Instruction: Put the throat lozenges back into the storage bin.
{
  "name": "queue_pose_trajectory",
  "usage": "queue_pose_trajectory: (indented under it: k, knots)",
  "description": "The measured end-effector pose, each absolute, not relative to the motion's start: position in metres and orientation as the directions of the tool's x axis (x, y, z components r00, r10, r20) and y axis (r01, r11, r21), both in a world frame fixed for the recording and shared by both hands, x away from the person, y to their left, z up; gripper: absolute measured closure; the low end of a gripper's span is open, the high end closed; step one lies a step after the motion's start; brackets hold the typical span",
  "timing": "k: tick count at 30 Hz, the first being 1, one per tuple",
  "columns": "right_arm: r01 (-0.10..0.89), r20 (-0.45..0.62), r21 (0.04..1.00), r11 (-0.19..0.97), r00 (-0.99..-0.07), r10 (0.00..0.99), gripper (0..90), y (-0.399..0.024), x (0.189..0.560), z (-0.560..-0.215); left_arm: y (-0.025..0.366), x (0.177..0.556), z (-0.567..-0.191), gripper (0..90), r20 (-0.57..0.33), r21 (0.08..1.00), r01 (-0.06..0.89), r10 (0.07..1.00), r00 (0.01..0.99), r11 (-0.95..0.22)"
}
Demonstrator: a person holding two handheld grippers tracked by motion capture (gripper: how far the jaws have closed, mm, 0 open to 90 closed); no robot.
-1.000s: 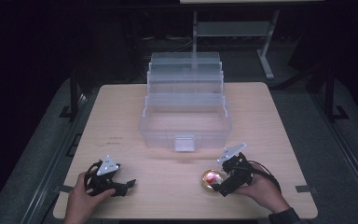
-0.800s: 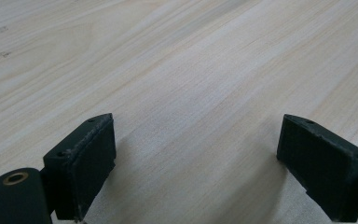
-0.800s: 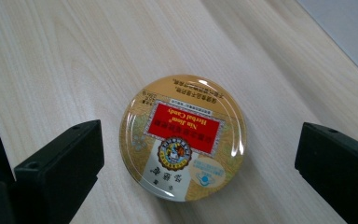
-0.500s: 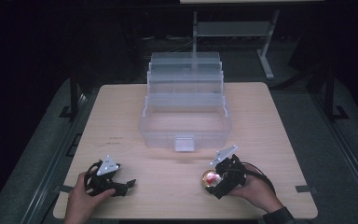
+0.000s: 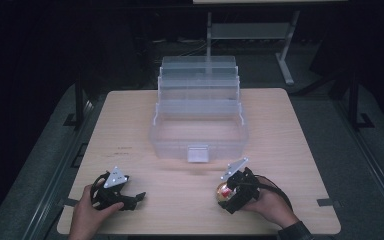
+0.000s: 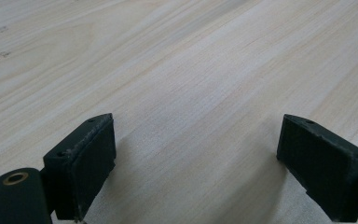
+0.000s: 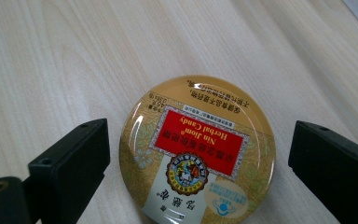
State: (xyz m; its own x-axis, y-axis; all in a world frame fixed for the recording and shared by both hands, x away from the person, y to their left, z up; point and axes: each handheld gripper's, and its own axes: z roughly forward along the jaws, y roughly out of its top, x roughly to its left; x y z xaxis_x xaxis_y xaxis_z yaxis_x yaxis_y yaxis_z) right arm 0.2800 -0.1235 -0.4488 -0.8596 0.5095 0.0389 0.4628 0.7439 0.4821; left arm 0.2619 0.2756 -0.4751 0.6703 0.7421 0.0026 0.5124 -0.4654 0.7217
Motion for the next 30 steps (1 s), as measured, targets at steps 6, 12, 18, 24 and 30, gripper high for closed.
queue_pose_trajectory:
  k: [6,12,18,24,30]
  knots:
    - [0.456,0.027,0.468,0.757,-0.864,0.503,6.0,-0.1219,0.2804,-0.4510,0.2757,0.2619,-0.4751,10.7,0.003,0.722,0.512,0.742,0.671,-0.466]
    - [0.451,0.024,0.465,0.762,-0.867,0.498,9.3,-0.1214,0.2802,-0.4516,0.2756,0.2619,-0.4751,10.7,0.003,0.722,0.512,0.742,0.670,-0.465]
    - [0.448,0.023,0.462,0.766,-0.869,0.494,12.4,-0.1210,0.2798,-0.4521,0.2756,0.2619,-0.4751,10.7,0.003,0.722,0.512,0.742,0.670,-0.465]
    - [0.441,0.014,0.453,0.774,-0.872,0.489,15.2,-0.1206,0.2795,-0.4531,0.2757,0.2619,-0.4751,10.7,0.004,0.722,0.512,0.742,0.671,-0.466]
    - [0.437,0.013,0.451,0.778,-0.875,0.483,19.1,-0.1206,0.2789,-0.4530,0.2756,0.2618,-0.4751,10.7,0.003,0.722,0.512,0.742,0.670,-0.465]
